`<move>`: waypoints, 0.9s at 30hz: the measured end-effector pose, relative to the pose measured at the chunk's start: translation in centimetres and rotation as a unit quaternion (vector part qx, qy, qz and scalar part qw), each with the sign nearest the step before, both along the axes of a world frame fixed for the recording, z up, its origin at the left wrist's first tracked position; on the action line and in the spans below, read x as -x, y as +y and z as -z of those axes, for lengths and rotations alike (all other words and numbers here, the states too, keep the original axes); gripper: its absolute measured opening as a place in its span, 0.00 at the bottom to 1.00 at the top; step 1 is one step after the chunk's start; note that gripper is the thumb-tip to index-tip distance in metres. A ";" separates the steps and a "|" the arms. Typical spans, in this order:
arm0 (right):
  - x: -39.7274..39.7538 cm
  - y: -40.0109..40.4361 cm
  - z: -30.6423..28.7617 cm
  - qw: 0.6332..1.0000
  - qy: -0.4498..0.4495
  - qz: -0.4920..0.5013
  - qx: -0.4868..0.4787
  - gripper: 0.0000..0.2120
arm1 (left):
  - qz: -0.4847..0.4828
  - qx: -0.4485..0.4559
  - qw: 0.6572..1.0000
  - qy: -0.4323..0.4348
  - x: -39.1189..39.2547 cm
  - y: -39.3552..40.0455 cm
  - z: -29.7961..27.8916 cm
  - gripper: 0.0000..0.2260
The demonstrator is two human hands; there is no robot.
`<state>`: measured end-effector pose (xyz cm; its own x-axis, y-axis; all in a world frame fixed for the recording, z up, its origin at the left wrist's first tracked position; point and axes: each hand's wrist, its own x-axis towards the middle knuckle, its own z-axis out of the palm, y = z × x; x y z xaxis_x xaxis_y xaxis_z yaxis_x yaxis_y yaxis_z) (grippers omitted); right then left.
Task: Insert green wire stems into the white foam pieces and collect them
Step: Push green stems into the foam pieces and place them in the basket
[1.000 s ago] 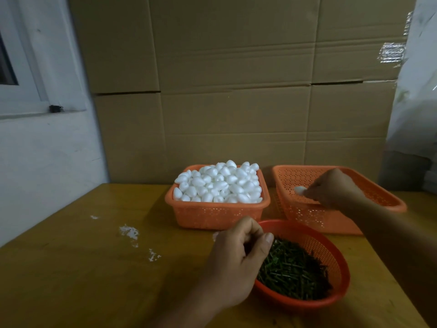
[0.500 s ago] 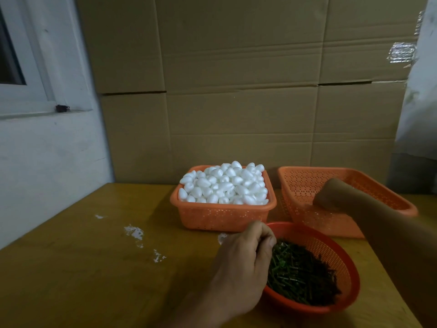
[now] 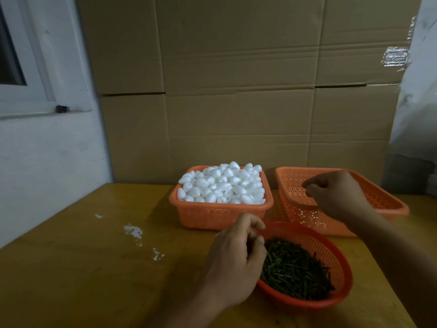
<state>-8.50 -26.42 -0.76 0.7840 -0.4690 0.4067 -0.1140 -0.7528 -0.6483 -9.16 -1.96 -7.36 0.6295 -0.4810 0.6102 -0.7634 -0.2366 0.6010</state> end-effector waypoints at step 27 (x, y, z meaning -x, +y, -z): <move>6.6 6.2 3.8 0.989 -0.031 -0.134 0.056 0.11 | -0.178 -0.312 0.932 -0.041 -15.8 4.9 -8.4 0.20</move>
<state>-15.14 -20.22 -4.53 0.8464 -0.1969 0.4949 0.1361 -0.8184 -0.5583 6.60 2.97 1.04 0.7804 -0.5282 0.3347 -0.6073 -0.7677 0.2045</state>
